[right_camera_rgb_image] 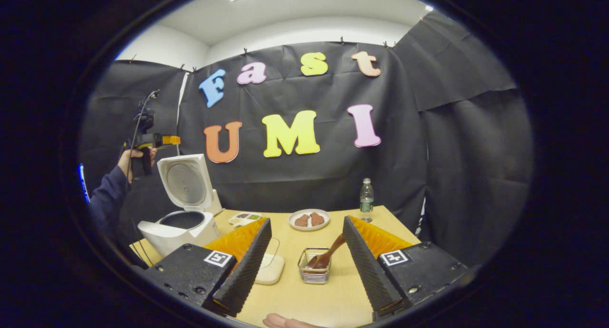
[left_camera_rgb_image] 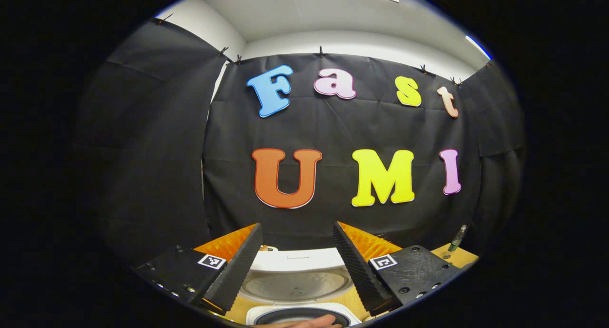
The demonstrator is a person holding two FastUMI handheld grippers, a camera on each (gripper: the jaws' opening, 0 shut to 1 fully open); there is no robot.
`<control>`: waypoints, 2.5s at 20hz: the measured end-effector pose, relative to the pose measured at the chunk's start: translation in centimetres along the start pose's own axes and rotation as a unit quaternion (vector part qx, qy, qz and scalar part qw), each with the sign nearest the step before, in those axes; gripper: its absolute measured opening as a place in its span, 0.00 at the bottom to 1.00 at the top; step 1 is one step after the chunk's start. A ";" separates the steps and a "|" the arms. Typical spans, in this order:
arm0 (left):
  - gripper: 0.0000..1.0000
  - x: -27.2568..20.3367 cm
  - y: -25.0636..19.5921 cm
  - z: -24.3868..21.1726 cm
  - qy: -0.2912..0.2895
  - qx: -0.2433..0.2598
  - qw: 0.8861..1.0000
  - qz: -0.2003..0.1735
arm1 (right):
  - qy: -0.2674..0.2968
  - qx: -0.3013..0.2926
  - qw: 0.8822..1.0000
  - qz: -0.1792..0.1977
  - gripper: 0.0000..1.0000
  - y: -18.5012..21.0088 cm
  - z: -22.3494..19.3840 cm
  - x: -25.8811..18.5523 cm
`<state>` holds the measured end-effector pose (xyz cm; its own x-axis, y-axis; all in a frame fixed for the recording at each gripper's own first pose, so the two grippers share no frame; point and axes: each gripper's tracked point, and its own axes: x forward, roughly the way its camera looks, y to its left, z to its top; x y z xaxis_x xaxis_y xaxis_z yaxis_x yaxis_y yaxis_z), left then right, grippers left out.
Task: Close the left gripper, press the button to open the rice cooker; take a wooden spoon from the chopstick holder with the right hand, scoop a spoonful of rice and pour it into the rice cooker, then put the wooden spoon back into the chopstick holder.
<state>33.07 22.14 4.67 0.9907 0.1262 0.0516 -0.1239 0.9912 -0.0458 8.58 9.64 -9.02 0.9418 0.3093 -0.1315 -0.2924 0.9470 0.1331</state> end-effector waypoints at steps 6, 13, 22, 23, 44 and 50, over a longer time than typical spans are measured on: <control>0.94 5.3 -0.6 -1.4 0.003 0.002 1.000 0.009 | 0.001 0.009 1.000 -0.015 0.95 -1.6 -0.6 0.7; 0.94 6.9 -0.3 -7.4 0.095 0.037 0.994 0.022 | -0.005 0.018 0.999 -0.028 0.94 -3.5 -0.8 0.0; 0.96 3.2 0.1 -7.8 0.110 0.018 0.993 0.040 | -0.018 0.040 0.998 -0.047 0.94 -5.3 -1.3 -3.9; 0.96 2.5 -0.1 -7.9 0.114 0.019 0.993 0.039 | -0.017 0.048 0.998 -0.047 0.94 -5.3 -1.6 -4.3; 0.97 -13.2 -1.8 -19.2 0.269 0.059 0.961 0.032 | 0.005 0.041 0.999 0.026 0.94 4.4 -6.0 -11.7; 0.98 -15.1 -2.2 -21.4 0.292 -0.009 0.956 0.020 | 0.006 0.032 0.999 0.019 0.94 4.3 -6.1 -12.5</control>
<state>19.57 17.21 -17.38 0.8481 0.1158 -0.5171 -0.1672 0.9845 -0.0537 -5.47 10.34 -12.76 0.9279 0.3465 -0.1378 -0.3162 0.9270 0.2016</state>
